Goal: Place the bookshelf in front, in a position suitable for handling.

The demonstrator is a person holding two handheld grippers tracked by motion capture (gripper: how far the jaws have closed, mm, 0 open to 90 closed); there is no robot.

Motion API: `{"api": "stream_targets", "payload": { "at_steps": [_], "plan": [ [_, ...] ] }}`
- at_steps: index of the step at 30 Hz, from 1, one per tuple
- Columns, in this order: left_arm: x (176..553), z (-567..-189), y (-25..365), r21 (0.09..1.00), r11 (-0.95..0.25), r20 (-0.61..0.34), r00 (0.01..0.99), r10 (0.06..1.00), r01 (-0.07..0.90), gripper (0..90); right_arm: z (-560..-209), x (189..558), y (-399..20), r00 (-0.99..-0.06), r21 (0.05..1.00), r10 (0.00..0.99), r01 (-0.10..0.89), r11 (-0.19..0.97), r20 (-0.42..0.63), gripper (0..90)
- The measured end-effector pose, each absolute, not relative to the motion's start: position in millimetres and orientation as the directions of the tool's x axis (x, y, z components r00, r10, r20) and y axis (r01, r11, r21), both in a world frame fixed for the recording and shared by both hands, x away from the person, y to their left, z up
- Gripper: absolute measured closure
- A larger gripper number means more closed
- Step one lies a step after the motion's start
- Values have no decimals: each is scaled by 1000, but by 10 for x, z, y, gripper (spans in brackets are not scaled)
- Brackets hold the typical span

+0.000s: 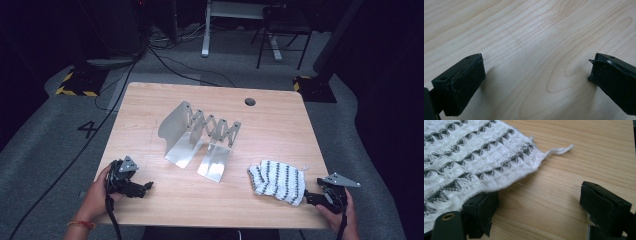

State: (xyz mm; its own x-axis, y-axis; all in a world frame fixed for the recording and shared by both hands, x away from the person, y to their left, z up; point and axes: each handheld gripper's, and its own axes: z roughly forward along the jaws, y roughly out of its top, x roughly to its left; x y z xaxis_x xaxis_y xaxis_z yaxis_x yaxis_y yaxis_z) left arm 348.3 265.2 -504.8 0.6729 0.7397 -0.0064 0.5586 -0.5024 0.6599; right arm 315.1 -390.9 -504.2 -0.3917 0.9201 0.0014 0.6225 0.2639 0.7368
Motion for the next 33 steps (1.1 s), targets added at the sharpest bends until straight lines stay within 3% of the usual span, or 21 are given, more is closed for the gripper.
{"api": "stream_targets", "payload": {
  "at_steps": [11, 13, 19, 20, 21, 23, 29, 33],
  "plan": [
    [3581, -5028, 2586, 641, -519, -17, 686, 727, 566, 2, -5024, 3186, -3933, -429, 724, 903, 619, 305, -13, 155],
    [3564, -5043, 2557, 656, -512, -16, 689, 725, 554, 5, -4997, 3195, -3946, -451, 720, 892, 610, 330, -26, 233],
    [3586, -5015, 2502, 653, -516, -16, 691, 723, 555, 86, -4807, 3152, -3972, -486, 781, 874, 547, 302, 2, 268],
    [3592, -5007, 2480, 660, -501, -19, 680, 733, 559, 86, -4743, 3141, -3964, -497, 793, 868, 531, 299, 5, 279],
    [3605, -4996, 2441, 669, -504, -11, 686, 727, 546, 193, -4597, 3118, -3897, -538, 816, 843, 487, 311, 0, 310],
    [3609, -4974, 2400, 702, -491, -4, 691, 723, 517, 168, -4496, 3104, -3795, -566, 824, 824, 456, 337, -24, 315],
    [3616, -4799, 2306, 769, -437, 15, 671, 741, 466, 228, -4211, 3133, -3435, -606, 813, 787, 397, 426, -116, 351],
    [3658, -4662, 2231, 819, -377, 15, 641, 767, 432, 258, -4096, 3168, -3369, -634, 836, 770, 382, 395, -74, 351]
  ]
}}
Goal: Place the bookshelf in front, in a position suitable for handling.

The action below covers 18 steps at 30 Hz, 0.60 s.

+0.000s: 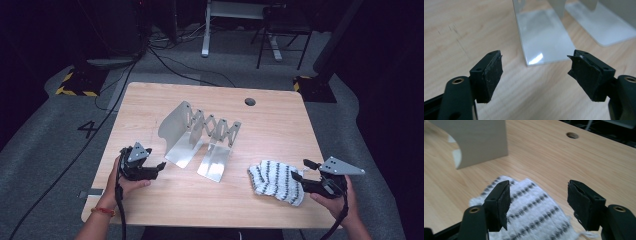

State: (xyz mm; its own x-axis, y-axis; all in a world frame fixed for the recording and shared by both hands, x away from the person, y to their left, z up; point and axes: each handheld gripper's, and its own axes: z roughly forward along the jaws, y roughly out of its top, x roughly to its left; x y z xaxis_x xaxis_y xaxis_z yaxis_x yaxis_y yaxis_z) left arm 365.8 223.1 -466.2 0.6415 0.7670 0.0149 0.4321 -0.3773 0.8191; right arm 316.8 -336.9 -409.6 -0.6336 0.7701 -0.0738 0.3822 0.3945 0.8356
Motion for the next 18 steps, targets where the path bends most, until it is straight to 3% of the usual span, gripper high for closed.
{"api": "stream_targets", "payload": {
  "at_steps": [3, 12, 18],
  "plan": [
    [3736, -4635, 2176, 847, -309, -21, 608, 794, 433, 274, -4147, 3203, -3261, -666, 822, 743, 382, 423, -73, 345],
    [3842, -4534, 2088, 878, -256, -29, 580, 814, 403, 316, -4527, 3136, -2888, -783, 761, 621, 379, 527, -40, 276],
    [3919, -4453, 2045, 903, -203, -58, 577, 815, 378, 373, -4738, 3140, -2792, -796, 697, 602, 396, 598, -65, 228]
  ]
}}
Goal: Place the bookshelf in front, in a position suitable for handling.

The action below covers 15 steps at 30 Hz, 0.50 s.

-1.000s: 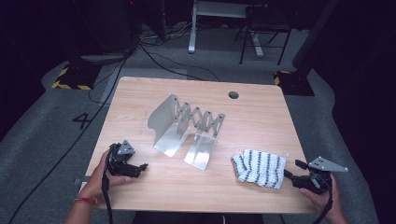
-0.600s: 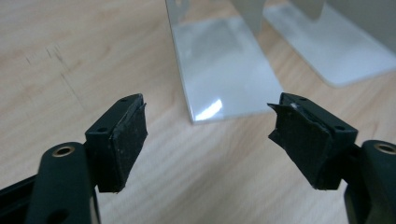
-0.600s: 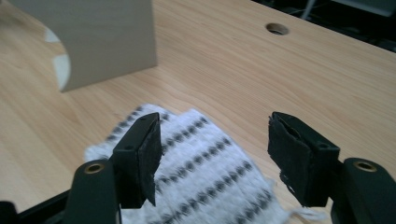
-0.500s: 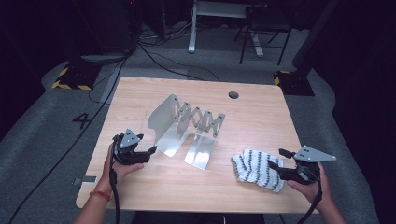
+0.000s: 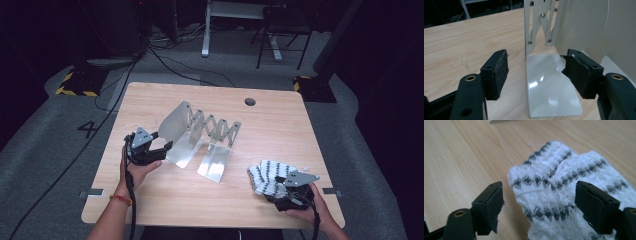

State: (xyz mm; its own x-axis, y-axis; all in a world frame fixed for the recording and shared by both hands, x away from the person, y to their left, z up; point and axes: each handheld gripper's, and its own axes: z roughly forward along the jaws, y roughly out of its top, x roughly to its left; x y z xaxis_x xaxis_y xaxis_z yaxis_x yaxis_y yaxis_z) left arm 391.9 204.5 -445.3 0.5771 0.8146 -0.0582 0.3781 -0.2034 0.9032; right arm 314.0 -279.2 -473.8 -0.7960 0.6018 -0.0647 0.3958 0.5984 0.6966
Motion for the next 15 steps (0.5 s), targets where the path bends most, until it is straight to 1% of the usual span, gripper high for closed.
{"api": "stream_targets", "payload": {
  "at_steps": [2, 3, 4, 6, 8, 10, 11, 12, 14, 15],
  "plan": [
    [3931, -4446, 2036, 903, -200, -63, 579, 813, 379, 402, -4769, 3138, -2778, -797, 684, 600, 396, 613, -76, 232],
    [3949, -4440, 2033, 907, -191, -71, 585, 808, 374, 423, -4837, 3150, -2749, -785, 649, 609, 409, 642, -108, 236],
    [3968, -4436, 2019, 911, -189, -76, 600, 796, 366, 442, -4857, 3154, -2741, -781, 640, 614, 415, 646, -114, 237],
    [3979, -4433, 2006, 912, -190, -74, 602, 795, 364, 443, -4878, 3161, -2733, -775, 627, 619, 420, 656, -128, 228],
    [3992, -4429, 1967, 913, -201, -66, 616, 785, 354, 451, -4892, 3176, -2742, -768, 639, 632, 436, 634, -103, 234],
    [3990, -4424, 1933, 909, -223, -38, 605, 796, 351, 457, -4903, 3191, -2768, -754, 653, 651, 453, 606, -82, 286],
    [3988, -4422, 1937, 909, -227, -34, 602, 798, 351, 481, -4908, 3201, -2786, -749, 659, 659, 458, 596, -75, 321],
    [3988, -4422, 1937, 909, -227, -34, 602, 798, 351, 505, -4908, 3201, -2786, -749, 659, 659, 458, 596, -75, 321],
    [3987, -4423, 1941, 910, -219, -38, 597, 802, 353, 516, -4911, 3216, -2824, -735, 674, 674, 462, 577, -74, 424],
    [3987, -4423, 1940, 909, -223, -33, 594, 804, 352, 556, -4905, 3241, -2870, -727, 678, 682, 464, 570, -76, 537]
  ]
}}
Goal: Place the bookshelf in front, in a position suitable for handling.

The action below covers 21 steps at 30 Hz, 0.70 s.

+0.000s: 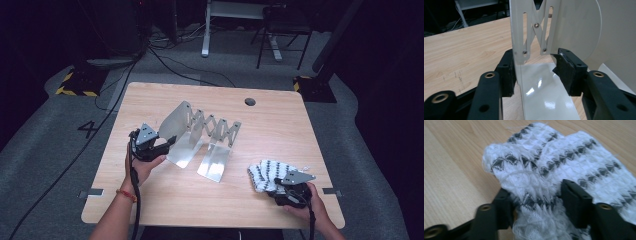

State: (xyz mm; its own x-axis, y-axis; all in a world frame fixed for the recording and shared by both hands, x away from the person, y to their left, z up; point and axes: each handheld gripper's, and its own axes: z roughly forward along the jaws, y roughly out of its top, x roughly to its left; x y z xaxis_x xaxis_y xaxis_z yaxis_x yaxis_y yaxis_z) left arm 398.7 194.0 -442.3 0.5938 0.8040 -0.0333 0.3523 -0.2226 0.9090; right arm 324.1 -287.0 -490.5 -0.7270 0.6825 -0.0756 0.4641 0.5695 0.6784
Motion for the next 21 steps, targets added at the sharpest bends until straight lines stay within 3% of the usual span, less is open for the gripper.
{"api": "stream_targets", "payload": {
  "at_steps": [2, 4, 7, 10, 15, 21],
  "plan": [
    [4000, -4423, 1943, 910, -229, -23, 593, 805, 346, 577, -4904, 3249, -2883, -726, 679, 684, 467, 566, -71, 566],
    [4034, -4430, 1931, 909, -217, -43, 598, 800, 355, 615, -4902, 3283, -2935, -722, 685, 689, 468, 558, -67, 679],
    [4085, -4452, 1867, 908, -222, -39, 601, 798, 355, 596, -4905, 3311, -2966, -716, 692, 696, 474, 544, -55, 747],
    [4122, -4457, 1829, 913, -220, -36, 605, 795, 344, 631, -4909, 3328, -2986, -720, 697, 692, 467, 544, -57, 771],
    [4131, -4475, 1807, 910, -235, -20, 601, 799, 343, 774, -4910, 3333, -3009, -723, 699, 688, 464, 544, -56, 788],
    [4086, -4479, 1776, 909, -239, -32, 627, 778, 342, 780, -4911, 3353, -3054, -726, 702, 687, 477, 529, -25, 795]
  ]
}}
